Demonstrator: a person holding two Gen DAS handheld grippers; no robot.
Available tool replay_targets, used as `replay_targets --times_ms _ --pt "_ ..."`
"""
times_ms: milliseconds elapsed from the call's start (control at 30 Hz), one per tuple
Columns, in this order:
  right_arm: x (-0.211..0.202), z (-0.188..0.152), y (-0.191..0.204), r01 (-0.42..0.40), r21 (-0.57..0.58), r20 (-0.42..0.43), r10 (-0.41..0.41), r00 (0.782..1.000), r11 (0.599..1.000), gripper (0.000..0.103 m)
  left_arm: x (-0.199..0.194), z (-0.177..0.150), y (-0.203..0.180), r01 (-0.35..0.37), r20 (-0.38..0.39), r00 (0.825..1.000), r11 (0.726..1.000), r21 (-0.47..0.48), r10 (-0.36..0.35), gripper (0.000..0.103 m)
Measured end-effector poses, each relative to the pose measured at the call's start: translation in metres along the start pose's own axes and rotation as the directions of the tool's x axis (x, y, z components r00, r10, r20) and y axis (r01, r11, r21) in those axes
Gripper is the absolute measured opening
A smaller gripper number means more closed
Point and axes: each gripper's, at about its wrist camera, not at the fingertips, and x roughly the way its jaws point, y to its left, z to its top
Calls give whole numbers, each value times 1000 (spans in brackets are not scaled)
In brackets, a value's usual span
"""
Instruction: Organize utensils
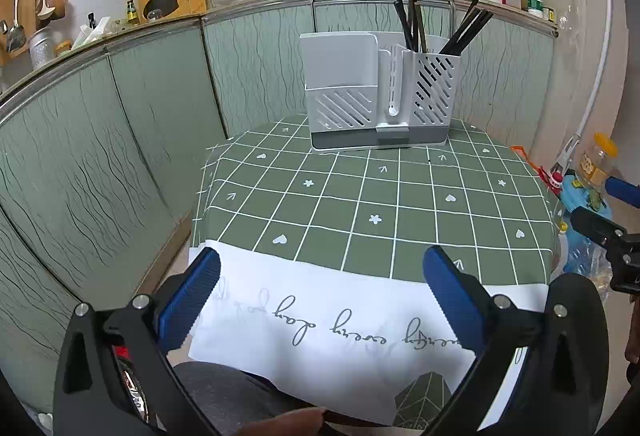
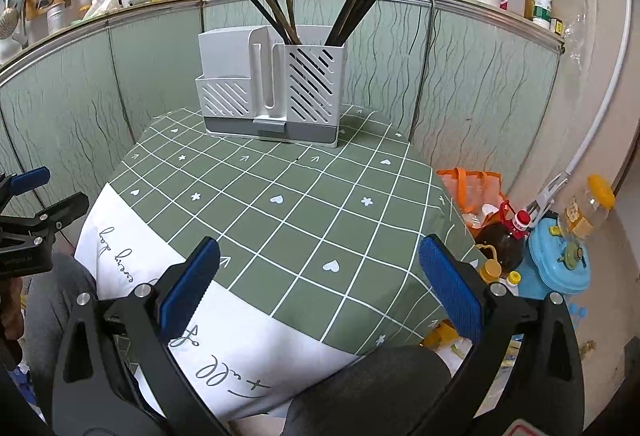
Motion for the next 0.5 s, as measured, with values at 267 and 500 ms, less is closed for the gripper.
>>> replay_targets --times_ms 267,500 --pt "-6 2 -1 12 3 20 -12 1000 1000 96 -3 1 0 -1 5 1000 1000 -11 1 99" --pt "-5 3 -3 14 4 14 -14 1000 1000 96 -3 1 -1 -8 -2 1000 1000 -10 8 99"
